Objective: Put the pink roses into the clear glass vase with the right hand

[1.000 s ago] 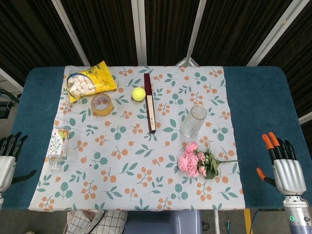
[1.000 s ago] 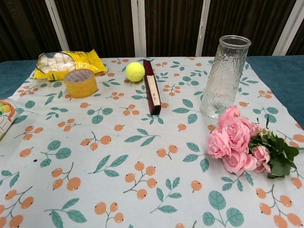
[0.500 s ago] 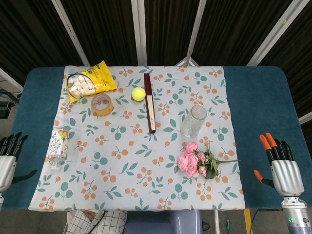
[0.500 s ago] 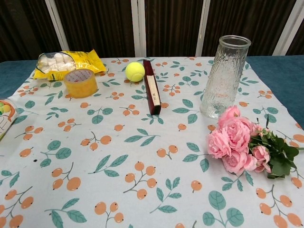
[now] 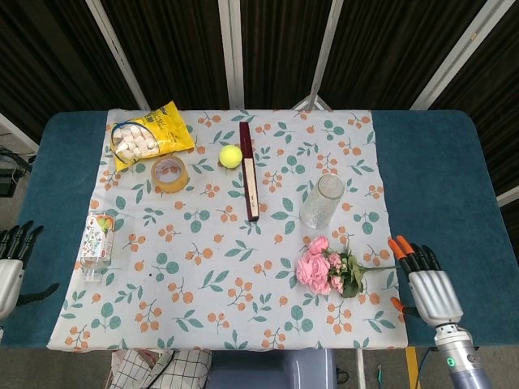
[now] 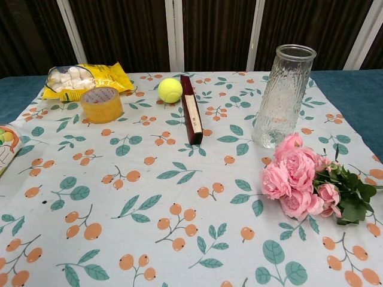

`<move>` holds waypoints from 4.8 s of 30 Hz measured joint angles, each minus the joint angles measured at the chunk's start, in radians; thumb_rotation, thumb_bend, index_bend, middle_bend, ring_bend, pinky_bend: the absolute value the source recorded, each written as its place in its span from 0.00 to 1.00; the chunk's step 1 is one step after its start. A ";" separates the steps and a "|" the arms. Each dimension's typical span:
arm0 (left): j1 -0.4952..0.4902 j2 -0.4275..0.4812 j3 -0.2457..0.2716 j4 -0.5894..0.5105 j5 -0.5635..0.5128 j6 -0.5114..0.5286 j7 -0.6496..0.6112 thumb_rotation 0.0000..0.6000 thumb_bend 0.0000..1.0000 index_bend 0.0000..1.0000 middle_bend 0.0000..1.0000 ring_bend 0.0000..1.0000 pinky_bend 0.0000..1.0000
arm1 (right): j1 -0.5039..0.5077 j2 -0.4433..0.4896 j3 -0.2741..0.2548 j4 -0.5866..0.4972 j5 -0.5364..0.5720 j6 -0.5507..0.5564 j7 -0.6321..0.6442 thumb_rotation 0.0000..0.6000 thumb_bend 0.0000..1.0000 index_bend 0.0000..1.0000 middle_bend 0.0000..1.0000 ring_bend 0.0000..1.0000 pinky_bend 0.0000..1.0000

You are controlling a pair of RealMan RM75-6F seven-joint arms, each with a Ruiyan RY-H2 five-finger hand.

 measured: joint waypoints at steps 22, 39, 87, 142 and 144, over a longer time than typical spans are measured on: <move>-0.008 0.022 0.015 0.006 0.008 -0.038 -0.054 1.00 0.00 0.00 0.00 0.00 0.00 | 0.148 -0.270 0.071 0.077 0.250 -0.155 -0.214 1.00 0.25 0.07 0.16 0.17 0.09; -0.019 0.035 0.013 -0.004 -0.009 -0.066 -0.082 1.00 0.00 0.00 0.00 0.00 0.00 | 0.195 -0.385 0.083 0.189 0.222 -0.152 -0.143 1.00 0.42 0.60 0.54 0.56 0.44; -0.033 0.030 0.006 -0.054 -0.074 -0.106 0.019 1.00 0.00 0.00 0.00 0.00 0.00 | 0.395 -0.295 0.728 0.109 0.617 0.096 0.866 1.00 0.42 0.60 0.55 0.56 0.44; -0.064 0.069 0.026 -0.085 -0.112 -0.192 0.020 1.00 0.00 0.00 0.00 0.00 0.00 | 0.506 -0.610 0.638 0.431 0.578 0.053 0.902 1.00 0.42 0.55 0.48 0.42 0.23; -0.065 0.069 0.026 -0.086 -0.114 -0.192 0.020 1.00 0.00 0.00 0.00 0.00 0.00 | 0.498 -0.615 0.635 0.435 0.580 0.046 0.905 1.00 0.42 0.54 0.47 0.41 0.22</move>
